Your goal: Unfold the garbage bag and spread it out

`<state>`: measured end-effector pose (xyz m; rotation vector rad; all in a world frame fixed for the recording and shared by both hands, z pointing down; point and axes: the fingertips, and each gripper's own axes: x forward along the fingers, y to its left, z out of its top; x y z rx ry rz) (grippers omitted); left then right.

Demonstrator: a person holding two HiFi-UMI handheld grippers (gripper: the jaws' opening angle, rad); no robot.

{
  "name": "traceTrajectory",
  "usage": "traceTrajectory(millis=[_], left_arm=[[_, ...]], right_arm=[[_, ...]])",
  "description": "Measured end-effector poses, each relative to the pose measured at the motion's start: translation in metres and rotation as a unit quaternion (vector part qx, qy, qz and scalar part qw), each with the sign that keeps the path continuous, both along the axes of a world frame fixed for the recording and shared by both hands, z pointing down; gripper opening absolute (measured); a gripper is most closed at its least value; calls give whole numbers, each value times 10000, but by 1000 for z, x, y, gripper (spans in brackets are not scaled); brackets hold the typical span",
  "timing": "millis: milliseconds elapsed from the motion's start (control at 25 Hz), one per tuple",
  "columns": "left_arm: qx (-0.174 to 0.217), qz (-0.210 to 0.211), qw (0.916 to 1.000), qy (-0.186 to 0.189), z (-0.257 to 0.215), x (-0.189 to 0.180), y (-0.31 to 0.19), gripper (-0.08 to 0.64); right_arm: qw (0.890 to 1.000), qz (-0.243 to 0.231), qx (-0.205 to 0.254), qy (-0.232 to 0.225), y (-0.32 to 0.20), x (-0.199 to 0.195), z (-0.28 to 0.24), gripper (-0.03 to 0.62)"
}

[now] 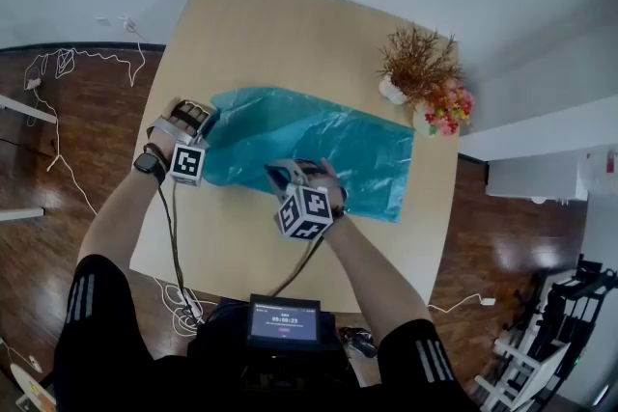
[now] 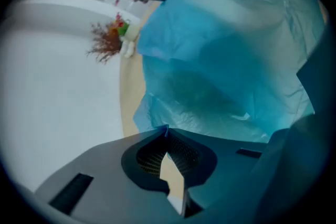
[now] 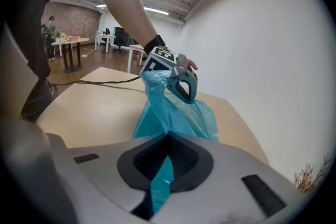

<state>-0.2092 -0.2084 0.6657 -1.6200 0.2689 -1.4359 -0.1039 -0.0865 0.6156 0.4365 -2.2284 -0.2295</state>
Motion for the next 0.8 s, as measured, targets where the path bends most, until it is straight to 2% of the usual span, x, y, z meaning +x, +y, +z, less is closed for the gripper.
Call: traceTrajectory(millis=[120, 200, 240, 320, 400, 560, 720, 800], left_arm=[[-455, -127, 9981, -392, 29, -5, 13, 0], [-898, -537, 9936, -414, 49, -15, 11, 20], [-1157, -801, 9894, -353, 57, -19, 8, 70], [-1653, -1282, 9776, -234, 67, -27, 3, 114], [-2116, -1682, 9626, -157, 73, -35, -1, 157], [-2918, -2553, 9216, 176, 75, -46, -15, 263], [-3396, -3127, 8862, 393, 75, -58, -31, 287], [-3645, -3391, 8653, 591, 75, -62, -34, 285]], right_arm=[[10000, -55, -43, 26, 4, -4, 2, 17], [9999, -86, -49, 25, 5, -7, 3, 17], [9999, -93, -47, 24, 5, -8, 2, 17], [9999, -96, -40, 24, 5, -10, 2, 17], [9999, -91, -38, 26, 4, -10, 1, 17], [10000, -78, -50, 14, 4, -9, 1, 17], [10000, -59, -76, -10, 3, -11, 1, 17], [9999, -52, -96, -15, 3, -12, 3, 17]])
